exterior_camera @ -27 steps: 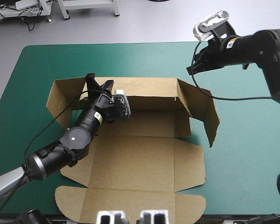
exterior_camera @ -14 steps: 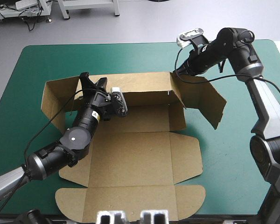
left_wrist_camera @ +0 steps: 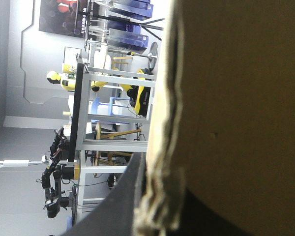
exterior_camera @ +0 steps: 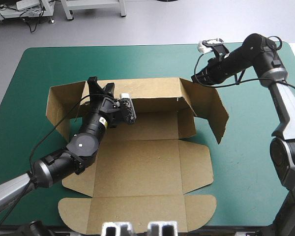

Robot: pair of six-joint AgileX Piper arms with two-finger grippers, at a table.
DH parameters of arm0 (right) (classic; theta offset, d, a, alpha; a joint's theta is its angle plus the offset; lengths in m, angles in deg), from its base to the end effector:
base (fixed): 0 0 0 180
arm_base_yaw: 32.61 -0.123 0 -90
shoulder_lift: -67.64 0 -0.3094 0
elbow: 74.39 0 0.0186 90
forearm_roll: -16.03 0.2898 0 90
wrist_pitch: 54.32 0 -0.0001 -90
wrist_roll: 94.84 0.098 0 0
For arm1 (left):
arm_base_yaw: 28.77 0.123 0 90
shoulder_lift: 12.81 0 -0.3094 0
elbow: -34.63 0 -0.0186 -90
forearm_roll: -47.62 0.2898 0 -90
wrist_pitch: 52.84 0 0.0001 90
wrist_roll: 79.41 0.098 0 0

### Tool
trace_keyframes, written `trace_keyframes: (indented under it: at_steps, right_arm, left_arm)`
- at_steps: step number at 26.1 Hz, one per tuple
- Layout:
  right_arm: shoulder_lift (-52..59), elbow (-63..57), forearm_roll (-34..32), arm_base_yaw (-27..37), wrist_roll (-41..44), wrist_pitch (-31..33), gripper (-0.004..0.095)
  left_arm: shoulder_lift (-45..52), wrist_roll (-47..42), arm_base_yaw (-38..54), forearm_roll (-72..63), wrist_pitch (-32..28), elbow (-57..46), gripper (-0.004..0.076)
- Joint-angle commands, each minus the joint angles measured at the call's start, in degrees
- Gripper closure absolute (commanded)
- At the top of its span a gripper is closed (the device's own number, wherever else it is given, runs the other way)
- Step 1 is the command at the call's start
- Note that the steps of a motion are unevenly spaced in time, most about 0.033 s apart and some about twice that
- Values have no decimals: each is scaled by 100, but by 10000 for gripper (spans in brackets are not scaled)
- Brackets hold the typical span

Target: Fold the box

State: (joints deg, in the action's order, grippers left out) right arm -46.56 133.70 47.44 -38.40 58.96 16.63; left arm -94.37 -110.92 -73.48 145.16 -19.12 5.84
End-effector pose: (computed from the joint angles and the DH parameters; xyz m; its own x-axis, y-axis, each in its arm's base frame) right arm 0.4447 0.0936 0.3667 -0.7868 -0.3051 -0.5365 -0.5223 0.7922 0.3155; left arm 0.2595 -0.1808 0.3241 0.1224 0.9645 -0.2340 0.2541 0.1974 0.9468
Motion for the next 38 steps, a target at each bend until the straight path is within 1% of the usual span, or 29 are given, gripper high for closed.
trace_keyframes:
  at_steps: [1, 7, 8, 12, 14, 16, 18, 21, 23, 26, 30, 31, 33, 36, 38]
  right_arm:
    - [529, -428, 232, 168, -295, 108, 933]
    - [851, -1261, 733, 194, -874, 108, 933]
    - [953, -1449, 952, 194, -1073, 108, 933]
    - [1185, -1672, 966, 194, -1435, 108, 933]
    - [1373, -1843, 1056, 194, -1897, 108, 933]
    - [1626, -2206, 1321, 203, -2442, 86, 932]
    - [1840, -2687, 1740, 215, -3146, -165, 933]
    - [2158, -3618, 2665, 215, -4079, -969, 933]
    - [2369, -4171, 3139, 215, -4767, -1508, 932]
    - [2673, -4734, 3653, 204, -5568, -2089, 932]
    - [3083, -5620, 4516, 204, -6707, -2842, 930]
    - [3213, -5915, 4851, 204, -7081, -3073, 930]
    - [3400, -6290, 5406, 204, -7702, -3264, 930]
    - [3636, -6818, 6427, 194, -8858, -3151, 930]
    - [3742, -7051, 6765, 194, -9323, -3041, 931]
  left_arm:
    - [69, -52, -31, 383, 227, 181, 734]
    - [43, -67, -31, 383, 253, 181, 734]
    - [43, -67, -31, 383, 283, 181, 734]
    - [43, -67, -31, 383, 294, 181, 734]
    - [43, -122, -31, 383, 294, 181, 734]
    - [43, -100, -31, 383, 294, 191, 734]
    - [43, -100, -31, 383, 294, 202, 734]
    - [43, -100, -31, 383, 294, 202, 734]
    - [43, -100, -31, 383, 284, 202, 734]
    - [43, -87, -31, 370, 251, 202, 734]
    - [43, -87, -31, 370, 155, 202, 734]
    - [43, -87, -31, 370, 134, 202, 734]
    - [43, -87, -31, 370, 124, 202, 734]
    - [43, -87, -31, 370, 121, 202, 734]
    - [43, -87, -31, 370, 111, 202, 734]
